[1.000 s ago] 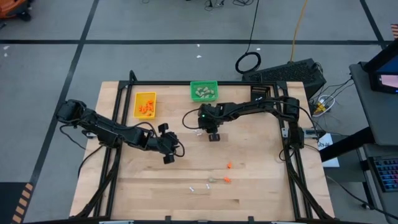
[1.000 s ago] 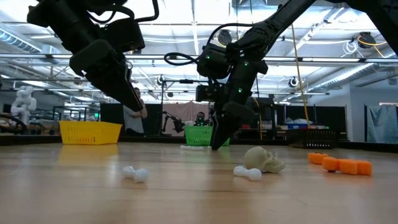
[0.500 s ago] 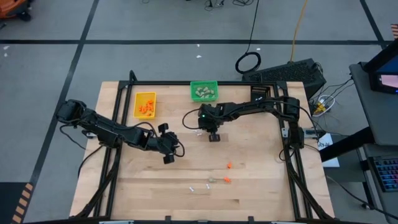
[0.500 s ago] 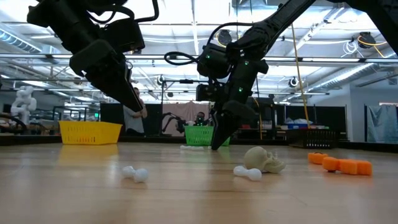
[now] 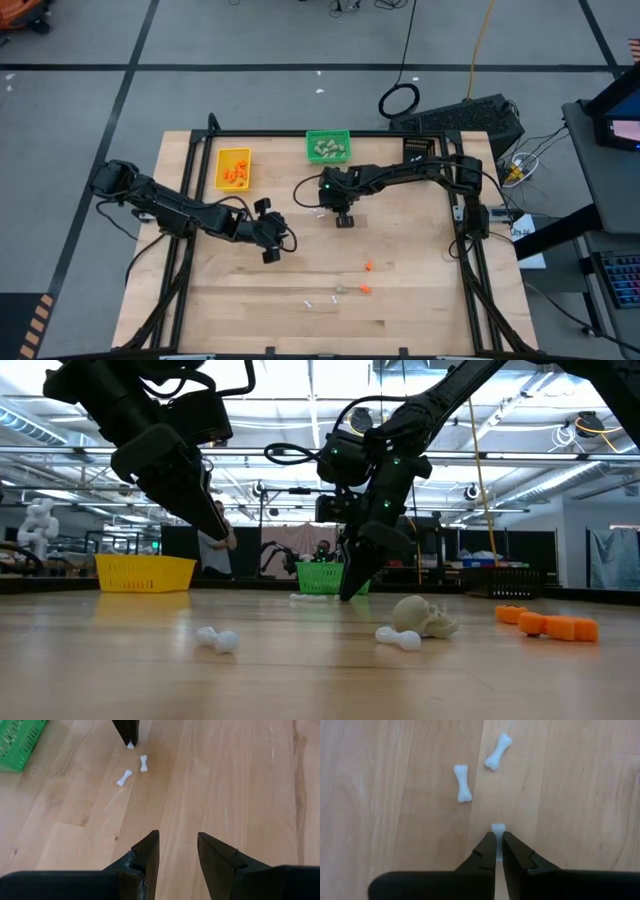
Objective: Sort Halloween decoration
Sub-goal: Put the white bone toy into the black bin
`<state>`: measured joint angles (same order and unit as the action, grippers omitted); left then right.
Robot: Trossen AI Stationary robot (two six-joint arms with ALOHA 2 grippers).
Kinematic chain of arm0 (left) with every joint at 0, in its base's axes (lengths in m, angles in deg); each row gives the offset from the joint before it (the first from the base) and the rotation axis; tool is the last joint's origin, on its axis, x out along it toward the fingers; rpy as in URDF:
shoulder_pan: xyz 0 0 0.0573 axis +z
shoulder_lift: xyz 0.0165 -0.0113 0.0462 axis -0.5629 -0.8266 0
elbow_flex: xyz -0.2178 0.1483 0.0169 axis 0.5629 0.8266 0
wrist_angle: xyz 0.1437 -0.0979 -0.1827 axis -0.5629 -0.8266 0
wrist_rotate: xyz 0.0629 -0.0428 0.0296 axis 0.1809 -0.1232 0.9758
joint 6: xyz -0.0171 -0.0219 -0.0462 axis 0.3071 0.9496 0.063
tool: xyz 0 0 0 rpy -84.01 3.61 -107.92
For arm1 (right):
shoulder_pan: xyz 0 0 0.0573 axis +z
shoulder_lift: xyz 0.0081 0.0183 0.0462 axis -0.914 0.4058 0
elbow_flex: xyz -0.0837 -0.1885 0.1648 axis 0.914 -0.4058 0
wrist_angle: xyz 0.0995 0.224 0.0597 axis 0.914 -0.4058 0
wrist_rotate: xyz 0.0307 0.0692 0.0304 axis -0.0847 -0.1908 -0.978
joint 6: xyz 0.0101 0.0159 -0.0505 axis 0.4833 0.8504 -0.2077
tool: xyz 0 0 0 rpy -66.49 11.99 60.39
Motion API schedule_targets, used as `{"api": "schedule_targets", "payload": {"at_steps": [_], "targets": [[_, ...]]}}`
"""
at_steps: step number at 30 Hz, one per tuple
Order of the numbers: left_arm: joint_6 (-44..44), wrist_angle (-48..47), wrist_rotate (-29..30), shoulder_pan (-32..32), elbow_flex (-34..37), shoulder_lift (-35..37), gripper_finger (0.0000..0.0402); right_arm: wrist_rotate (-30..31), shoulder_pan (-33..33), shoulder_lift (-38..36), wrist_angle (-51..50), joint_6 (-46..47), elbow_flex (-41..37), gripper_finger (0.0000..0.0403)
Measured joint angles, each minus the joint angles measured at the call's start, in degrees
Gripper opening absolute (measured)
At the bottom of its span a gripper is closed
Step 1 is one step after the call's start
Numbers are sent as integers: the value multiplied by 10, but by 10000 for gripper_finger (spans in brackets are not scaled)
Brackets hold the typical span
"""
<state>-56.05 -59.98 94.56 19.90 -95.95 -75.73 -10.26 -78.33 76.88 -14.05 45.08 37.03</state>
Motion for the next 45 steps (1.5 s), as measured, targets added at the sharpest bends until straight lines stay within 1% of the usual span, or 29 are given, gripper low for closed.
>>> {"api": "schedule_targets", "payload": {"at_steps": [6, 13, 18, 20, 25, 28, 34, 38, 41, 45], "targets": [[0, -1, 0, 0, 0, 0, 132, 0, 0, -10, -12, 11, -1, 0], [2, -1, 0, 0, 0, 0, 132, -1, 1, -32, -52, 18, -4, 0], [2, -2, 0, 0, 0, 0, 132, -3, 5, -57, -80, 26, -3, 0], [2, -2, 0, 0, 0, 0, 132, -15, 9, -69, -88, 30, -3, 0], [3, -2, 0, 0, 0, 0, 132, -21, 22, -111, -110, 41, -2, 0], [3, -3, 0, 0, 0, 0, 132, -44, 31, -143, -120, 48, -2, 0], [3, -4, 0, 0, 0, 0, 132, -48, 56, -221, -144, 57, -2, 0], [4, -5, 0, 0, 0, 0, 132, -68, 70, -279, -143, 60, -10, 0], [4, -5, 0, 0, 0, 0, 132, -76, 78, -329, -118, 67, -46, 0], [4, -4, 0, 0, 0, 0, 132, -80, 88, -402, -21, 89, -136, 0]]}}
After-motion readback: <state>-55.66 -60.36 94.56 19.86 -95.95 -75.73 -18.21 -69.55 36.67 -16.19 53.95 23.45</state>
